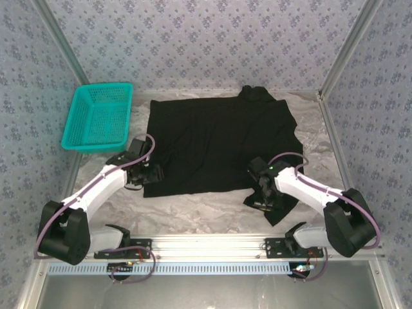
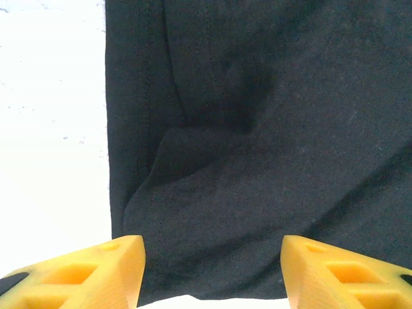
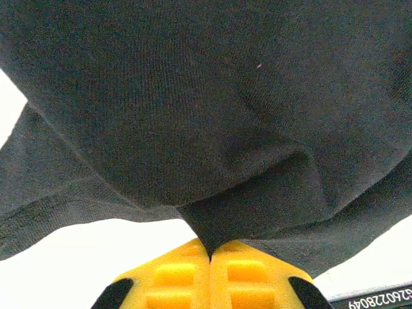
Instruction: Fold the inside-out t-shirt
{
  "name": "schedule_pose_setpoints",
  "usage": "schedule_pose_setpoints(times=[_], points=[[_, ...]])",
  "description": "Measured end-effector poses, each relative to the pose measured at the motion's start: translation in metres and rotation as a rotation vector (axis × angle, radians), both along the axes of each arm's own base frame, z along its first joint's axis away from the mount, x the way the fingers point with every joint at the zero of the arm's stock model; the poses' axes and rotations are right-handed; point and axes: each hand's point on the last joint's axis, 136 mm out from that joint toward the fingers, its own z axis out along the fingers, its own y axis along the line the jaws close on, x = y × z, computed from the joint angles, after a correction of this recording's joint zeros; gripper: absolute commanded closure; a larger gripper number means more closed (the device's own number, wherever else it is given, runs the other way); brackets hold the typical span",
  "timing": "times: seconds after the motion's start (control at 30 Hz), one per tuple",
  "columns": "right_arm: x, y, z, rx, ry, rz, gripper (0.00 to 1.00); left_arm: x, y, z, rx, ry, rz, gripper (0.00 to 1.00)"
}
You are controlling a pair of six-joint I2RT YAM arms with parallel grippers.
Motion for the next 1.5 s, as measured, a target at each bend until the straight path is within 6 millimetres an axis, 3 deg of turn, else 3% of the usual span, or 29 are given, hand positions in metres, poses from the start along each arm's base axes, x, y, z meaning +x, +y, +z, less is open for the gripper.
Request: schedule_pose_setpoints(times=[0.07, 0.17, 0.37, 0.53, 0.87, 1.0, 1.23, 1.5], points=[[-0.002, 0.001, -0.004, -0.009, 0.021, 0.0, 0.82, 0.001, 0.0, 0.001, -0.001, -0.004, 0.0, 0.42], [-0.005, 0.0, -0.01, -0.026, 0.052, 0.008, 0.74, 0.003, -0.001, 0.003, -0.003, -0.01, -0.002, 0.42], [-0.009, -0.001, -0.015, -0.054, 0.089, 0.02, 0.71, 0.004, -0.001, 0.004, -0.004, -0.015, -0.002, 0.42], [-0.004, 0.001, -0.016, -0.075, 0.107, 0.044, 0.75, 0.005, -0.002, 0.006, -0.005, -0.019, -0.003, 0.42], [0.005, 0.01, -0.02, -0.057, 0.133, 0.117, 1.0, 0.009, -0.001, 0.01, 0.003, -0.035, -0.004, 0.42], [0.012, 0.012, -0.015, -0.035, 0.084, 0.127, 1.0, 0.009, 0.001, 0.01, 0.016, -0.038, 0.001, 0.42], [0.025, 0.004, 0.018, -0.008, -0.073, 0.1, 1.0, -0.001, 0.008, 0.005, 0.044, 0.007, 0.016, 0.38], [0.027, 0.002, 0.024, -0.011, -0.1, 0.097, 1.0, -0.021, 0.028, -0.024, 0.028, 0.111, 0.099, 0.37]])
